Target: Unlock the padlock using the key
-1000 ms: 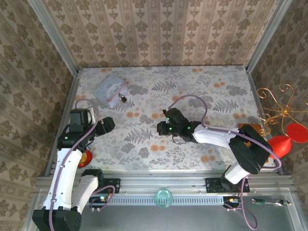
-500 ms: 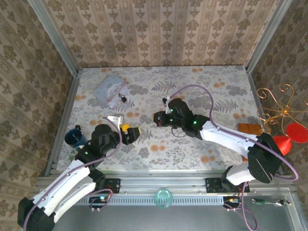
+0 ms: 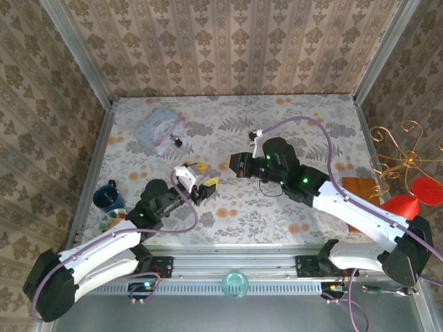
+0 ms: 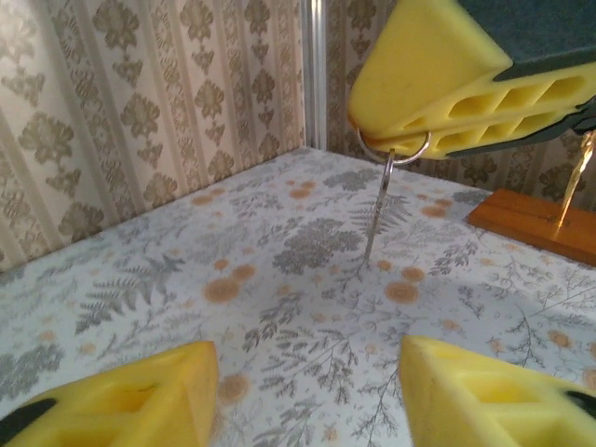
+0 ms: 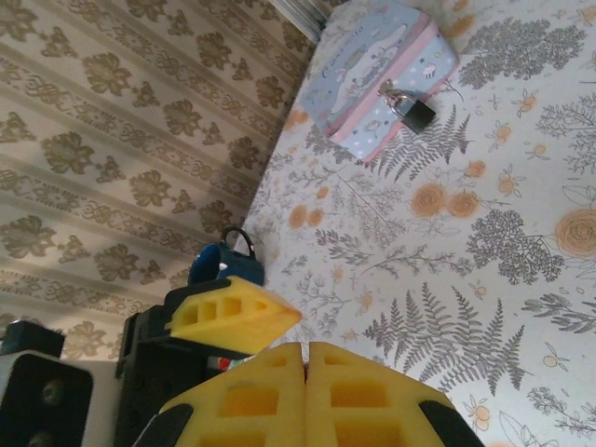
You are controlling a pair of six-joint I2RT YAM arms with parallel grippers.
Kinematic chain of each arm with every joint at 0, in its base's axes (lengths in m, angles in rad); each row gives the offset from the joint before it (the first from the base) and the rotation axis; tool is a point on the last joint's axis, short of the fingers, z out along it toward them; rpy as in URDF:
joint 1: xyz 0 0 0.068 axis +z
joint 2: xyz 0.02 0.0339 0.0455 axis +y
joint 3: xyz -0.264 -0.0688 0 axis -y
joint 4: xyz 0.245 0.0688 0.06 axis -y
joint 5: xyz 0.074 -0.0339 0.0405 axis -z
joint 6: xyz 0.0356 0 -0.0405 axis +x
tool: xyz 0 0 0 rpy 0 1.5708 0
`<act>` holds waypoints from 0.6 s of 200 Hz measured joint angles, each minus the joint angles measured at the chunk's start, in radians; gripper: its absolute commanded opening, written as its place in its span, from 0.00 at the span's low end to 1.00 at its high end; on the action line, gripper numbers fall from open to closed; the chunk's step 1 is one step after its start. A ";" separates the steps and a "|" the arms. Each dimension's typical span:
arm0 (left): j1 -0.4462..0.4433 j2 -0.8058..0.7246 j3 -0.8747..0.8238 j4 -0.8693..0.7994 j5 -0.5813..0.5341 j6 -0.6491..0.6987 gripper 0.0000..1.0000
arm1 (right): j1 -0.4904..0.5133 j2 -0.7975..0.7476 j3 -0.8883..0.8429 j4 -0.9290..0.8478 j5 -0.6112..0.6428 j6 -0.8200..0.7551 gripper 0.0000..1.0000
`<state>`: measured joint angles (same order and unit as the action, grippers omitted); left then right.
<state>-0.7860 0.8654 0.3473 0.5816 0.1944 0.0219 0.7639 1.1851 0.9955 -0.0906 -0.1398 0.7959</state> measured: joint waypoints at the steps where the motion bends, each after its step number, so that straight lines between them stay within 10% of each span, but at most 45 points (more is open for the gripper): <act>1: 0.000 0.001 0.000 0.002 0.001 -0.001 0.48 | 0.000 -0.001 -0.001 0.000 0.000 0.000 0.00; 120: -0.039 0.089 0.002 0.062 0.116 0.042 0.37 | 0.052 -0.030 -0.087 0.066 -0.050 0.042 0.00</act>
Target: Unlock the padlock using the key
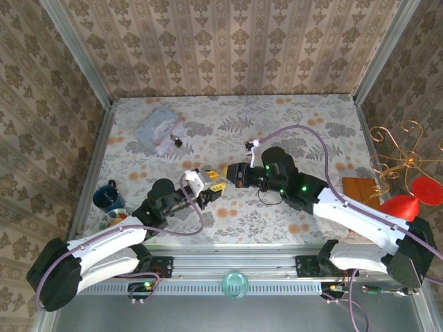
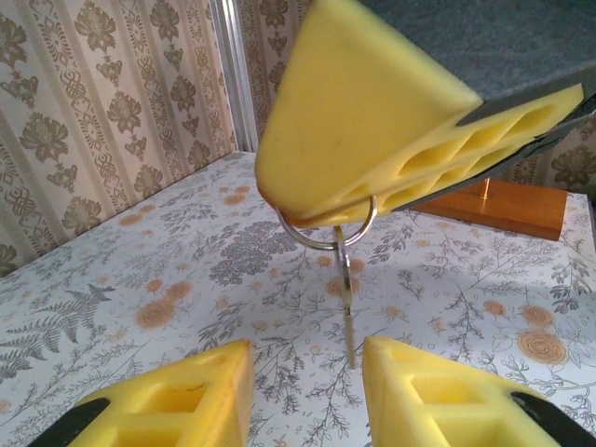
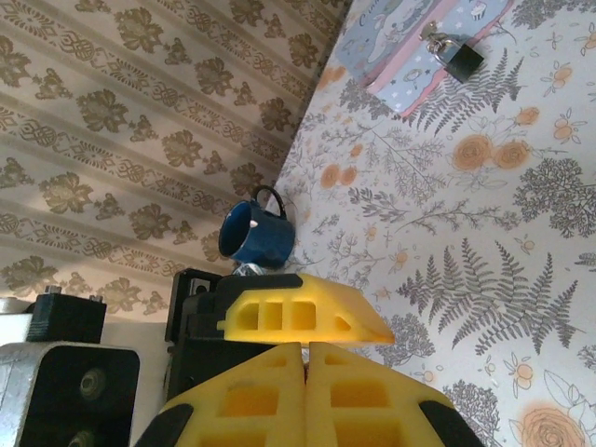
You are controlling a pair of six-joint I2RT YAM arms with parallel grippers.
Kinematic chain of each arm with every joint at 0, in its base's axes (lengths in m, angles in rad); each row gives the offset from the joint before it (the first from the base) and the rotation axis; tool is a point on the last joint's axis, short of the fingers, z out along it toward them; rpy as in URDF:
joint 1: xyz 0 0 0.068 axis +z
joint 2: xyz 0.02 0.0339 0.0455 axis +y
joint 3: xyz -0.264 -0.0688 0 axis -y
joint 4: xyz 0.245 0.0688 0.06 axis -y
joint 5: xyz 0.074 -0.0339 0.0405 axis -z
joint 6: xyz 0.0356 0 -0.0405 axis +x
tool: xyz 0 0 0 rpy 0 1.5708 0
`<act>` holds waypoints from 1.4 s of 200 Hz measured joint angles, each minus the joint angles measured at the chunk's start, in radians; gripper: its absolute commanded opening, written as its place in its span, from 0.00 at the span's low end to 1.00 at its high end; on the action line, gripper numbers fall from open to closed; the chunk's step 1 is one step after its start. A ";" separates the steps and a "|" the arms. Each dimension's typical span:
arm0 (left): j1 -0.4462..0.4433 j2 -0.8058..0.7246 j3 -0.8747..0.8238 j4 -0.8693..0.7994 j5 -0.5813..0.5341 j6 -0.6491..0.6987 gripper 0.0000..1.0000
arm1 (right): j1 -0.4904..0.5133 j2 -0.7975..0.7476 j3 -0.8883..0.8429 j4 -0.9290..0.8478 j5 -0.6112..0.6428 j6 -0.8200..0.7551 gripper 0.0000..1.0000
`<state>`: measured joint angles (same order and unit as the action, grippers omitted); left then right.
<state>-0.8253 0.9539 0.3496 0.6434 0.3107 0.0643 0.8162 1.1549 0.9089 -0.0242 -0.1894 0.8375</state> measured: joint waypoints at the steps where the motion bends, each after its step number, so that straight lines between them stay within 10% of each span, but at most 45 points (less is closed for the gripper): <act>1: 0.000 0.000 0.000 0.000 0.000 0.000 0.37 | 0.000 0.000 0.000 0.000 0.000 0.000 0.00; 59: -0.006 0.014 0.018 -0.007 0.001 -0.004 0.29 | 0.000 -0.002 -0.014 0.028 -0.003 0.004 0.00; 97: -0.006 0.029 0.042 -0.016 0.009 -0.027 0.00 | 0.000 -0.002 -0.014 0.028 -0.003 0.004 0.00; 149: -0.011 0.024 0.066 -0.075 -0.024 -0.031 0.00 | 0.000 -0.003 -0.020 0.033 0.024 0.003 0.02; 189: 0.024 -0.014 0.212 -0.343 -0.059 -0.042 0.00 | -0.029 -0.011 -0.020 0.030 0.026 -0.122 0.35; 280: 0.007 0.071 0.570 -0.931 -0.084 0.086 0.00 | -0.235 -0.219 -0.298 0.190 -0.277 -0.607 0.40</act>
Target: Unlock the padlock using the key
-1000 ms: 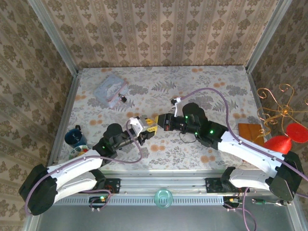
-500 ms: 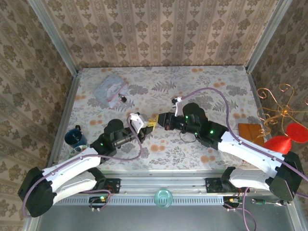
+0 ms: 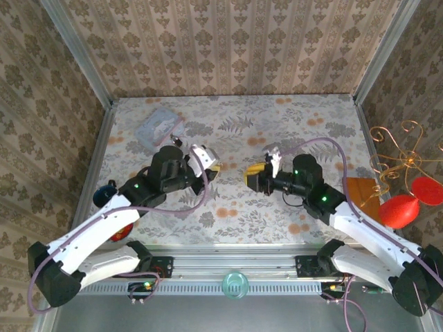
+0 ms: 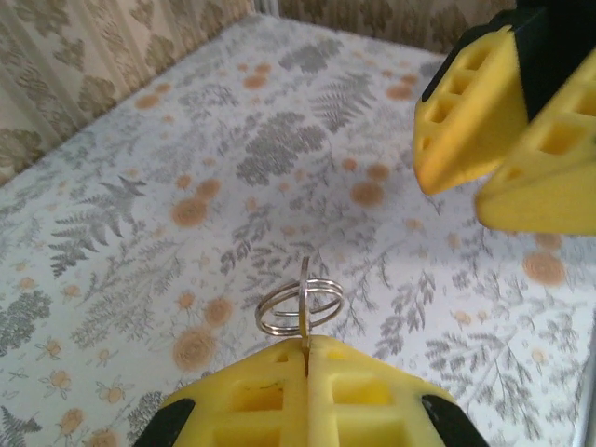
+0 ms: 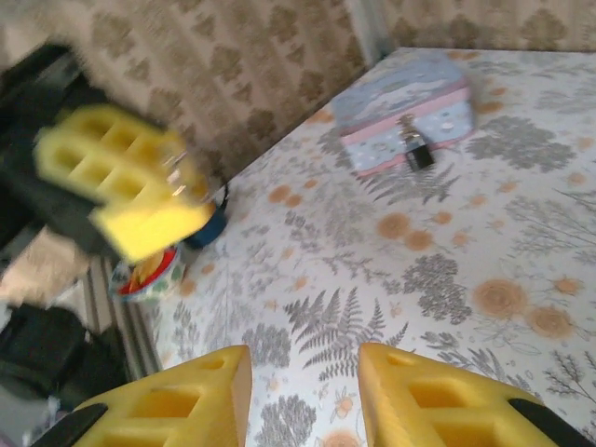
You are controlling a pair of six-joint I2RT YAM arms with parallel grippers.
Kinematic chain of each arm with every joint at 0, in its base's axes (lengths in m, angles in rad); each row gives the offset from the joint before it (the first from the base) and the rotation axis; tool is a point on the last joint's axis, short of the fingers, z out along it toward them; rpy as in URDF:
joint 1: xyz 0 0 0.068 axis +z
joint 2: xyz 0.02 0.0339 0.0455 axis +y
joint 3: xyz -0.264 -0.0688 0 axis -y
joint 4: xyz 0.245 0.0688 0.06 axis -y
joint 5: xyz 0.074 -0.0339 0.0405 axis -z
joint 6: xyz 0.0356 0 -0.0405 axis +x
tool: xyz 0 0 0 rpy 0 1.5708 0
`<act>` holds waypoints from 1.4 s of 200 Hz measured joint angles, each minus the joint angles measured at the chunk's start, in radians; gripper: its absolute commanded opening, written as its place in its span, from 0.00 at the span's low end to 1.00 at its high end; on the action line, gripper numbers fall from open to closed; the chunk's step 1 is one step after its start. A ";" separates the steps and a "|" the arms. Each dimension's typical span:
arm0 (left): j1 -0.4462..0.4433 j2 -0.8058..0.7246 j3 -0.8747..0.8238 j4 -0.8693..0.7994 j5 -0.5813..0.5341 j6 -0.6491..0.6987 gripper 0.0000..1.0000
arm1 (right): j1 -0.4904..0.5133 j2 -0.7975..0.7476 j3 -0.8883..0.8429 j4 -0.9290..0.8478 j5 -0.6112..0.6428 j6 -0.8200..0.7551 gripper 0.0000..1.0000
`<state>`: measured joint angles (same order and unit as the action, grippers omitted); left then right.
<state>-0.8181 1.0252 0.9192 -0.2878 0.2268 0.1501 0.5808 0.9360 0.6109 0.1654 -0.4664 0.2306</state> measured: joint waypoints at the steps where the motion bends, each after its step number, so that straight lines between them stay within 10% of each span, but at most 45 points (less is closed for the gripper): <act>1: -0.003 0.003 0.004 -0.008 0.000 0.003 0.00 | 0.000 -0.002 -0.003 0.003 -0.003 -0.003 0.40; 73: -0.131 0.156 0.101 -0.247 0.000 0.140 0.00 | 0.045 0.046 -0.059 0.150 -0.176 -0.195 0.38; 280: -0.143 0.152 0.103 -0.318 -0.004 0.169 0.00 | 0.073 0.172 -0.034 0.115 -0.235 -0.306 0.32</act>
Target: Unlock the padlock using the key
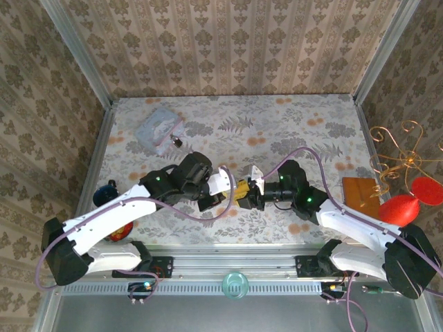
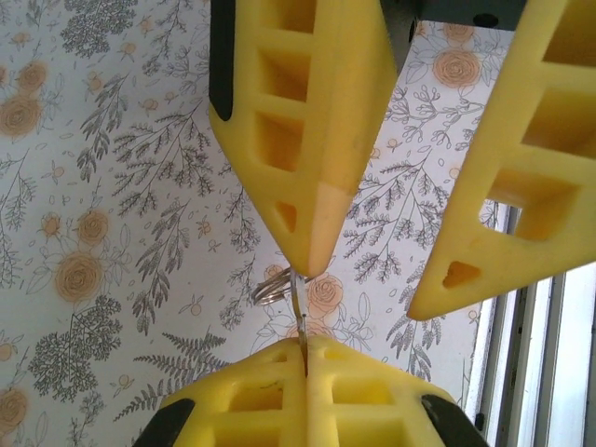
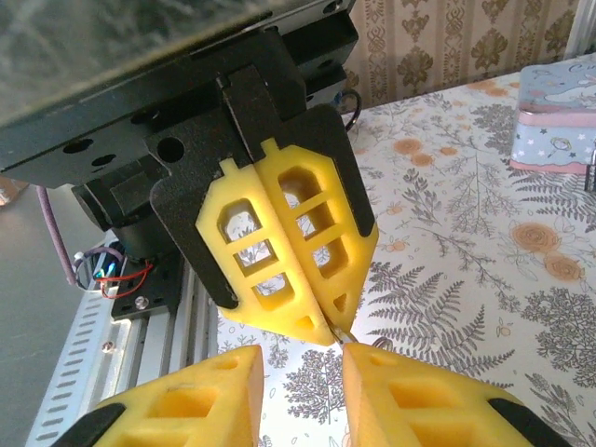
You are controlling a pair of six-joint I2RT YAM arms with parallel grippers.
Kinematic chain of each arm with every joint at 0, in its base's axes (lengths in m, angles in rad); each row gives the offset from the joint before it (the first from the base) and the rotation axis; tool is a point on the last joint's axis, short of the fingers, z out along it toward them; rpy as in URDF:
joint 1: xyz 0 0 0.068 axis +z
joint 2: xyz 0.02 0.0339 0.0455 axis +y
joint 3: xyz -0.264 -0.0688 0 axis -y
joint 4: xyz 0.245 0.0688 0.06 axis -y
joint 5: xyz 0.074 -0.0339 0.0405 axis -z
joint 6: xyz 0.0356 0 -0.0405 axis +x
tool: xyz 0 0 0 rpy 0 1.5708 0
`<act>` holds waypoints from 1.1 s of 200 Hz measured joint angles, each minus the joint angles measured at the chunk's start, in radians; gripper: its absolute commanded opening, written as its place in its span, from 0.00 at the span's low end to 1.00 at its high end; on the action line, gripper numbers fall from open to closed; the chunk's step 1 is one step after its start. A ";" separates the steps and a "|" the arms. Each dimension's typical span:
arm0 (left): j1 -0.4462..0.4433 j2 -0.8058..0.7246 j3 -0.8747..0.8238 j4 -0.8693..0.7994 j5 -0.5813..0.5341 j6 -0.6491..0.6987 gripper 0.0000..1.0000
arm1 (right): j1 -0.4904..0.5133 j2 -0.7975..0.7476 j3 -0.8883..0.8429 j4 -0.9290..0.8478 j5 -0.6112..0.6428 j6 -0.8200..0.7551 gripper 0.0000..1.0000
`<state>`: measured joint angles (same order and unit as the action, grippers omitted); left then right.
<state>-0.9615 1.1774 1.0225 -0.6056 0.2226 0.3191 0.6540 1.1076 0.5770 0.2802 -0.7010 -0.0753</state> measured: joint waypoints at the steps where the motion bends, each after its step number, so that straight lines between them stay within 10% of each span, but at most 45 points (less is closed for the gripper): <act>1: 0.000 -0.001 0.000 -0.001 0.000 0.000 0.00 | 0.000 0.001 0.000 0.000 -0.001 0.000 0.32; 220: -0.013 -0.085 -0.062 0.038 -0.016 0.000 0.00 | -0.014 0.039 0.011 0.011 0.019 0.088 0.37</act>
<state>-0.9749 1.0927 0.9604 -0.5674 0.2062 0.3195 0.6395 1.1461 0.5877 0.2913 -0.6815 0.0124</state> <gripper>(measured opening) 0.064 0.362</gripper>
